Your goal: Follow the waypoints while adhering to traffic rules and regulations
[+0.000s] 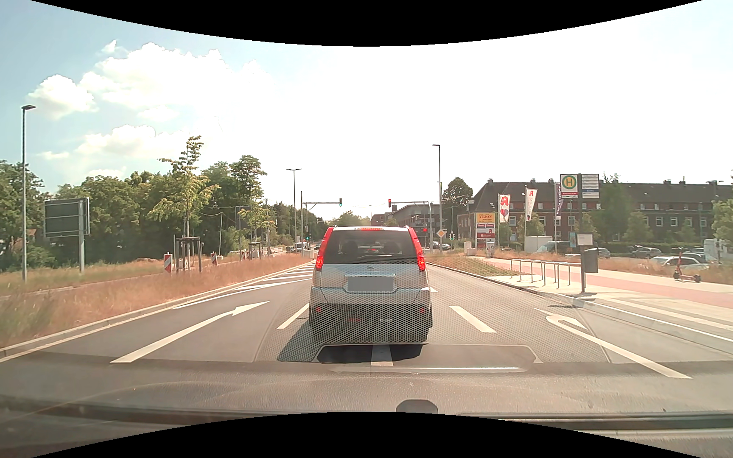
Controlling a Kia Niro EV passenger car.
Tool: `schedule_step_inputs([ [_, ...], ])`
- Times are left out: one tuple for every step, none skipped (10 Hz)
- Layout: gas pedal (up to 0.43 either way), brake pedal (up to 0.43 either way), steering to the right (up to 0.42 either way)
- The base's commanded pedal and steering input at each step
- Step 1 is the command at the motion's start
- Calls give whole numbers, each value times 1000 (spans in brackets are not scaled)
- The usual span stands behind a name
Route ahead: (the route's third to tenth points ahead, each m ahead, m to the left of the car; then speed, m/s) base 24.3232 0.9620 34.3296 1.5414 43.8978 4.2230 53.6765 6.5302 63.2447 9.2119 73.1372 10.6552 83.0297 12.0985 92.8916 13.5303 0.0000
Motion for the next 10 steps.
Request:
schedule_step_inputs([
  [0, 262, -15],
  [0, 262, -15],
  [0, 256, -14],
  [0, 256, -15],
  [0, 256, -14],
  [0, 256, -15],
  [0, 262, -15],
  [0, 256, -15],
  [0, 256, -15],
  [0, 262, -15],
])
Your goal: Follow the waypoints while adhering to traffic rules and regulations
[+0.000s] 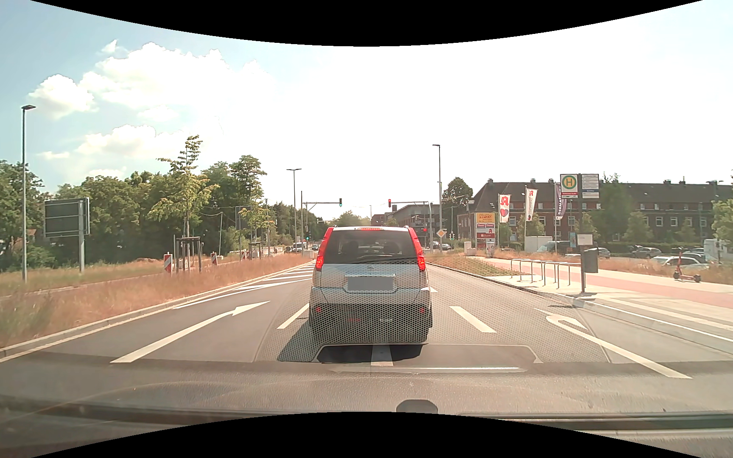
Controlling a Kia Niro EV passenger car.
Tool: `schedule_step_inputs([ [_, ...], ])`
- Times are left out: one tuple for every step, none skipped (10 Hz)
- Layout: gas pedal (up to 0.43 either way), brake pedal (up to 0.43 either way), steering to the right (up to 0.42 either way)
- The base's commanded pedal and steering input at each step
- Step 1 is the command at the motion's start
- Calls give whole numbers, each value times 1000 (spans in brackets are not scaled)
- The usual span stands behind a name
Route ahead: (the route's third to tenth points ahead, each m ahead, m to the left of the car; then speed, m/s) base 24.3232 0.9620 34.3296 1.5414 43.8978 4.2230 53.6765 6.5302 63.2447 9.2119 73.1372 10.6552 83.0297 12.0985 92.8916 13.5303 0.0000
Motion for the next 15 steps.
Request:
schedule_step_inputs([
  [0, 256, -15],
  [0, 262, -15],
  [0, 256, -15],
  [0, 262, -14],
  [0, 262, -15],
  [0, 262, -15],
  [0, 262, -15],
  [0, 256, -15],
  [0, 256, -15],
  [0, 49, -15],
  [0, 18, -15],
  [0, 18, -14],
  [8, 18, -15],
  [228, 18, -15],
  [280, 18, -15],
])
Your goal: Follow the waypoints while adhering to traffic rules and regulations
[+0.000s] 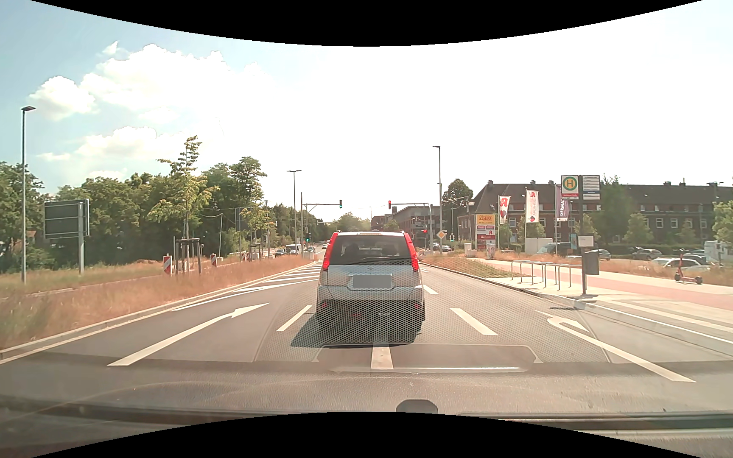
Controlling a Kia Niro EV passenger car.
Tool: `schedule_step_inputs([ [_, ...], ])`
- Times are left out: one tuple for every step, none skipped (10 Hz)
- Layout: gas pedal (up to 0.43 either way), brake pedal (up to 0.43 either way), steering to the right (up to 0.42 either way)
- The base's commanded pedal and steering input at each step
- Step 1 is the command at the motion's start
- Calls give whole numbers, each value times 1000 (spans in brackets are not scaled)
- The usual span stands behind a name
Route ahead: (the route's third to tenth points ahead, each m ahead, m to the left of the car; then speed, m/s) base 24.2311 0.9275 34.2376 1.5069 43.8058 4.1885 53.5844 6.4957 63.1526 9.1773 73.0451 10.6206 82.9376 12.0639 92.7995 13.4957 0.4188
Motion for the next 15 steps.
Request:
schedule_step_inputs([
  [287, 18, -15],
  [350, 18, -15],
  [378, 18, -15],
  [378, 18, -14],
  [378, 18, -14],
  [378, 18, -13],
  [378, 18, -10],
  [350, 18, -8],
  [311, 18, -7],
  [299, 18, -6],
  [311, 18, -6],
  [311, 18, -5],
  [311, 18, -5],
  [311, 18, -5],
  [311, 18, -5],
])
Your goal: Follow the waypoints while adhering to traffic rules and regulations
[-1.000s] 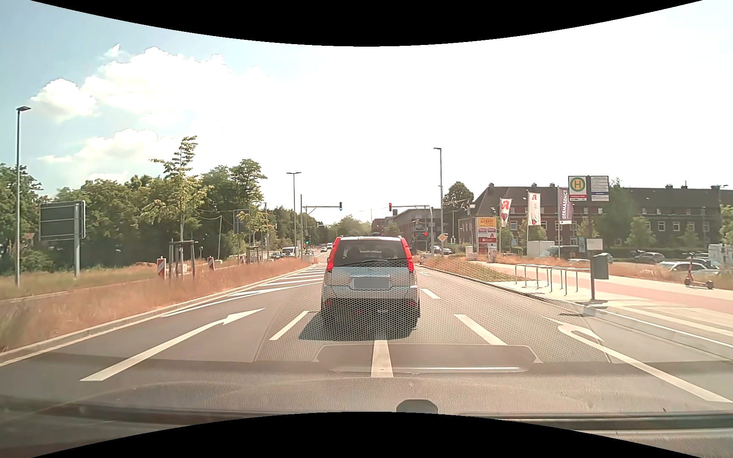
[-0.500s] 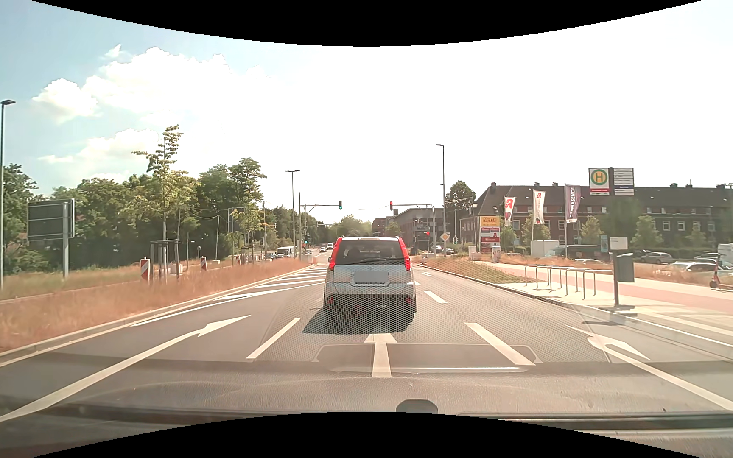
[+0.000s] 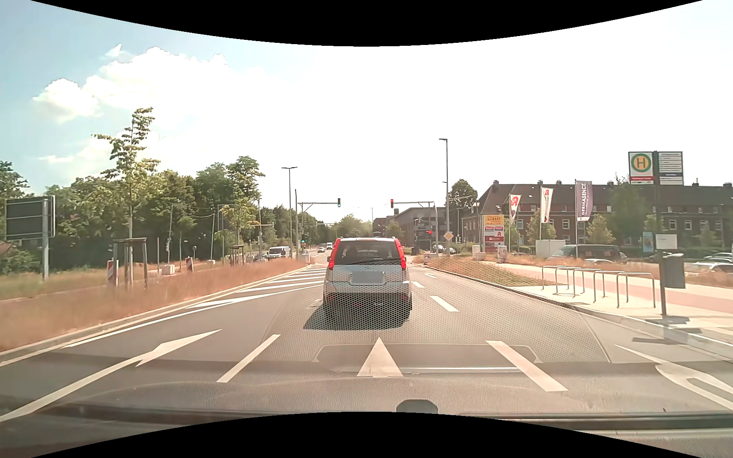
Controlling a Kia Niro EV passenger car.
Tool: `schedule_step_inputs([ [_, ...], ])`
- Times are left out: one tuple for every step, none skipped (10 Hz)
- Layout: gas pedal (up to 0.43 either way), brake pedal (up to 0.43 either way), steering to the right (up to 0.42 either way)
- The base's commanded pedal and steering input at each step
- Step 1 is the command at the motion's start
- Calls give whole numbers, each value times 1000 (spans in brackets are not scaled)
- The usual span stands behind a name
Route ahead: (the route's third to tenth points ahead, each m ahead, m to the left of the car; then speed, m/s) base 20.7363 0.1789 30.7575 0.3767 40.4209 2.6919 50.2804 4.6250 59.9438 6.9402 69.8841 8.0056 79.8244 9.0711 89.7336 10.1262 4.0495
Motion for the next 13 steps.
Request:
schedule_step_inputs([
  [299, 18, -4],
  [299, 18, -4],
  [299, 18, -4],
  [299, 18, -3],
  [299, 18, -3],
  [287, 18, -3],
  [248, 18, -4],
  [197, 18, -7],
  [39, 18, -10],
  [0, 18, -15],
  [0, 18, -19],
  [0, 18, -19],
  [0, 18, -20],
])
